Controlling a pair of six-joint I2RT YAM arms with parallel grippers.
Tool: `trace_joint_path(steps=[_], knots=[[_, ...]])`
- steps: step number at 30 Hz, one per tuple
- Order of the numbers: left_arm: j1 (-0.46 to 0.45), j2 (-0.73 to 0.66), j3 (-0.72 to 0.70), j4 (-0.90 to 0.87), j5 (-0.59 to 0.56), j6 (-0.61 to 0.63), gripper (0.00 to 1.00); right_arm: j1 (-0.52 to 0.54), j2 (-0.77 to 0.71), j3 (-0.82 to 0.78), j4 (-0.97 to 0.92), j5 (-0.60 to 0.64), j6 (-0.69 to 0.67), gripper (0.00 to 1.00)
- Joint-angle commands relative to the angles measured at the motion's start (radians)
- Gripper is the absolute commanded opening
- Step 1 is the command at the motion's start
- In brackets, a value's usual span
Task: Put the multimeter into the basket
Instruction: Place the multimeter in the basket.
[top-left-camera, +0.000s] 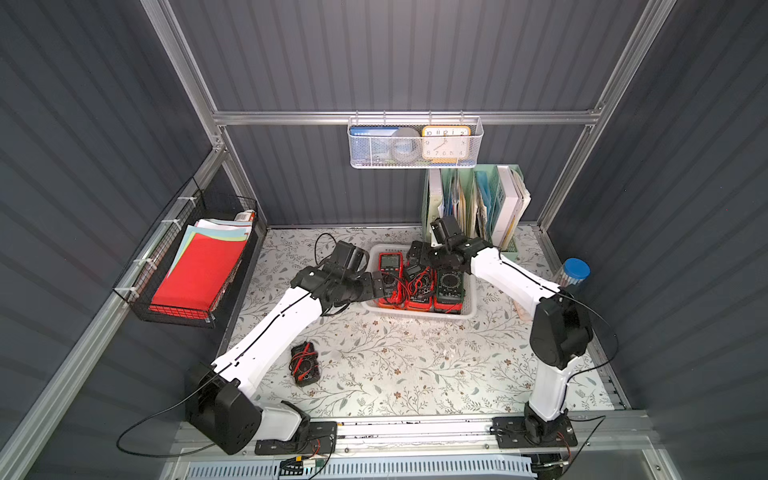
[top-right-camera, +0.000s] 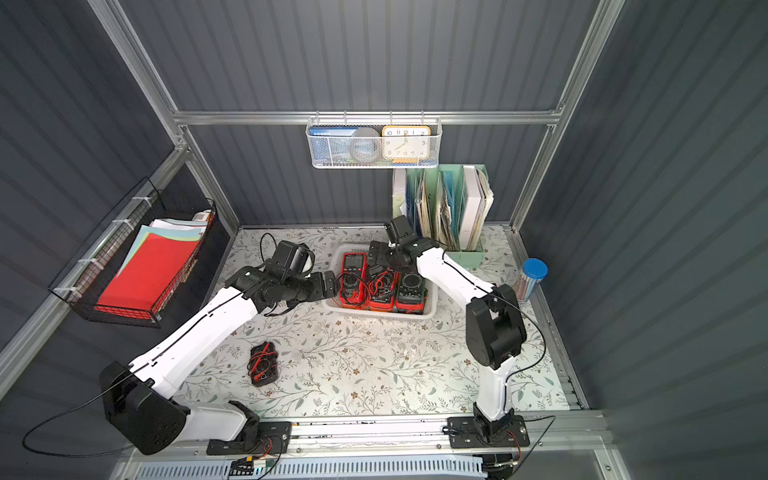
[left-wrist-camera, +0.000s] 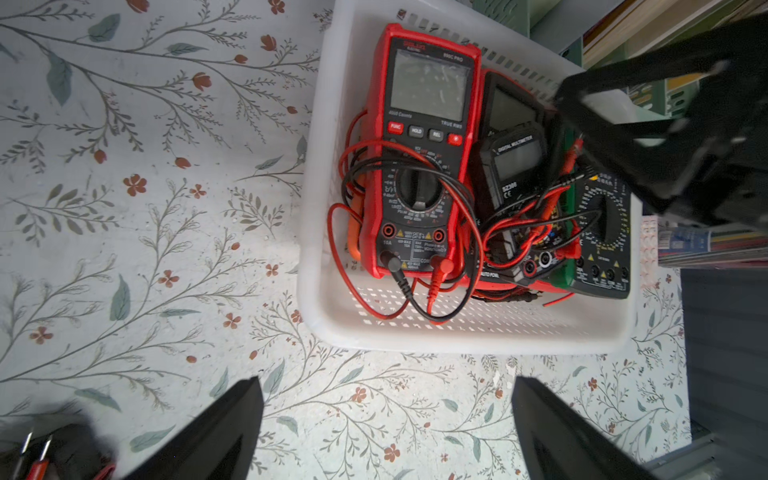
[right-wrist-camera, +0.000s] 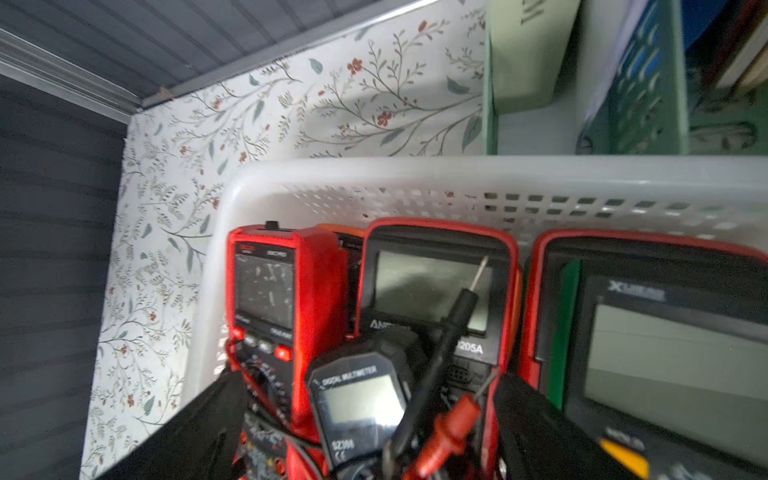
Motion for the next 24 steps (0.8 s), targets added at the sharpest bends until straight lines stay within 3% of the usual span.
trace_joint_path(steps=[1, 7, 15, 24], knots=[[0.006, -0.052, -0.040, -0.081, -0.094, -0.036, 0.99, -0.006, -0.081, -0.018, 0.037, -0.023, -0.003, 0.99], [0.058, -0.165, -0.164, -0.160, -0.197, -0.124, 0.99, 0.031, -0.217, -0.151, 0.094, -0.063, 0.039, 0.99], [0.272, -0.396, -0.403, -0.223, -0.199, -0.189, 0.99, 0.190, -0.409, -0.398, 0.178, -0.028, 0.088, 0.99], [0.450, -0.381, -0.561, -0.133, -0.102, -0.199, 0.99, 0.292, -0.528, -0.564, 0.196, -0.016, 0.144, 0.99]])
